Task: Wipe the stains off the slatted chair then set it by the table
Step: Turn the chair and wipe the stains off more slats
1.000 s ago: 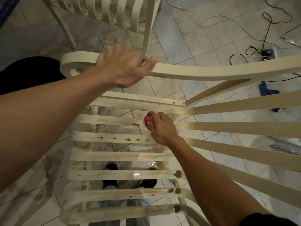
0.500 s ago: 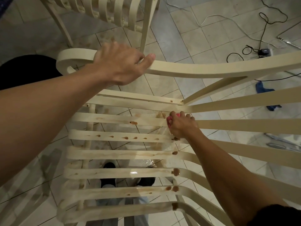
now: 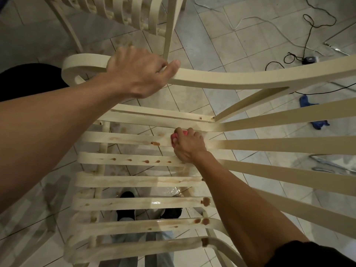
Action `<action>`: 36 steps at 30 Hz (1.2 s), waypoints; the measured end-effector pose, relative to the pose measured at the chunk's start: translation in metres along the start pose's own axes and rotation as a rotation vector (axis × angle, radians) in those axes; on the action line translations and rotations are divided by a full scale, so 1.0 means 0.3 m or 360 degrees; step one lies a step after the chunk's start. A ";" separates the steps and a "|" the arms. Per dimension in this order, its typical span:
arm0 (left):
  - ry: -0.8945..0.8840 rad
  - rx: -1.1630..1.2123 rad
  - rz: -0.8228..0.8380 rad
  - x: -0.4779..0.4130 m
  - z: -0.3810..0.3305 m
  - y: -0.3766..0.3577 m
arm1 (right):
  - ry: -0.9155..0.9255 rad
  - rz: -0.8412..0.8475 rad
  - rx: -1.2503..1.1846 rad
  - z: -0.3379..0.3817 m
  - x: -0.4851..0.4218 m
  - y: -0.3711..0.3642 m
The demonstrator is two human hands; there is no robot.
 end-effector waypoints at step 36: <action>0.0646 0.0793 -0.0062 0.146 0.229 0.066 | 0.0259 -0.0311 -0.0278 0.148 0.054 -0.045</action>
Point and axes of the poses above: each hand's wrist, its own x-axis away from the middle knuckle, its own y-axis out of the back of the hand, z = x × y, the point moved 3 cm from there along -x, towards the middle knuckle, and after that the axes turned 12 degrees about -z, right-handed, at the moved point
